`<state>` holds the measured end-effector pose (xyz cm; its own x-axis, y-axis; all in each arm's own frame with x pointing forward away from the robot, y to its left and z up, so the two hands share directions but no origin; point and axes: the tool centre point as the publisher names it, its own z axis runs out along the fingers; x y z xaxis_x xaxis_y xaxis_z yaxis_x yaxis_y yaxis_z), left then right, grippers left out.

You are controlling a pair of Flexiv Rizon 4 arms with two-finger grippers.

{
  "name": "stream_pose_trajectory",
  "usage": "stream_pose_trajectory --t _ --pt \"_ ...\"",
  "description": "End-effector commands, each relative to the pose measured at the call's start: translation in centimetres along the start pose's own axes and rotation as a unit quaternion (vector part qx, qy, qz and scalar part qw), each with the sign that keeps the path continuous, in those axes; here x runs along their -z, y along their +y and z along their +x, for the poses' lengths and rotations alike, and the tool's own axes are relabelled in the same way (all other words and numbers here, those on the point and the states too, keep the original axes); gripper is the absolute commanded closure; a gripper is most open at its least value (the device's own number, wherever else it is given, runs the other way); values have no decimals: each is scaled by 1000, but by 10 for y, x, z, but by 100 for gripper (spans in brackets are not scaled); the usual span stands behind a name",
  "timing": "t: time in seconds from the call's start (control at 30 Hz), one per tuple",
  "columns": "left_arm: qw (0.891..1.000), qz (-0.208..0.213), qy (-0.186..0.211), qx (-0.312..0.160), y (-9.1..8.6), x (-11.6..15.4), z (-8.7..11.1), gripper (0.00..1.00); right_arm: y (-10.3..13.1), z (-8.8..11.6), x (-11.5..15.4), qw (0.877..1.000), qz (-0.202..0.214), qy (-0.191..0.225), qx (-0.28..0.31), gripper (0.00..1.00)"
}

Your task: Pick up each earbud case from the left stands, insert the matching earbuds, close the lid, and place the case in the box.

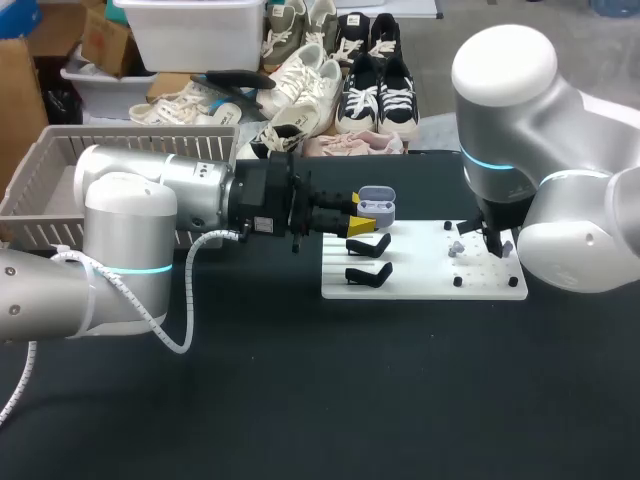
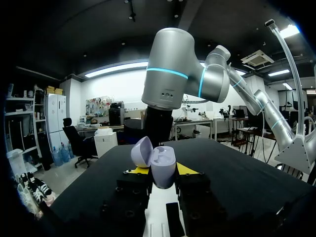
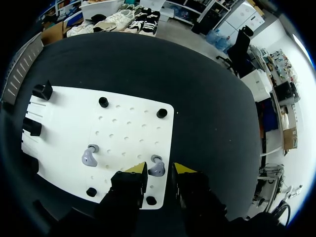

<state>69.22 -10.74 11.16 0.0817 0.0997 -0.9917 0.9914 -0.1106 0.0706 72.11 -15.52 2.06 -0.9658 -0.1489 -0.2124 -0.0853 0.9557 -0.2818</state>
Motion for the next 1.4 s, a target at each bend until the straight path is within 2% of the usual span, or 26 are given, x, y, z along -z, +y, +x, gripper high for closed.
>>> stream_pose_trajectory --t 0.03,0.23,0.27,0.3,0.33,0.8,1.17,1.4 --pt "1000 0 -1 0 1 0 1 100 0 -3 -5 1000 -1 2 0 73" --pt "1000 0 -1 0 1 0 1 100 1 -3 -6 1000 -3 2 2 85" --pt "1000 0 -1 0 1 0 1 100 1 -3 -6 1000 -3 3 2 89" --pt "1000 0 -1 0 1 0 1 100 1 -3 -6 1000 -3 3 2 98" --pt "1000 0 -1 0 1 0 1 100 1 -3 -6 1000 -3 3 2 100" --pt "1000 0 -1 0 1 0 1 100 0 2 7 1000 -8 0 -3 100" --pt "1000 0 -1 0 1 0 1 100 4 12 48 1000 -10 -12 9 100" --pt "1000 0 -1 0 1 0 1 100 14 25 77 999 -24 18 31 100"
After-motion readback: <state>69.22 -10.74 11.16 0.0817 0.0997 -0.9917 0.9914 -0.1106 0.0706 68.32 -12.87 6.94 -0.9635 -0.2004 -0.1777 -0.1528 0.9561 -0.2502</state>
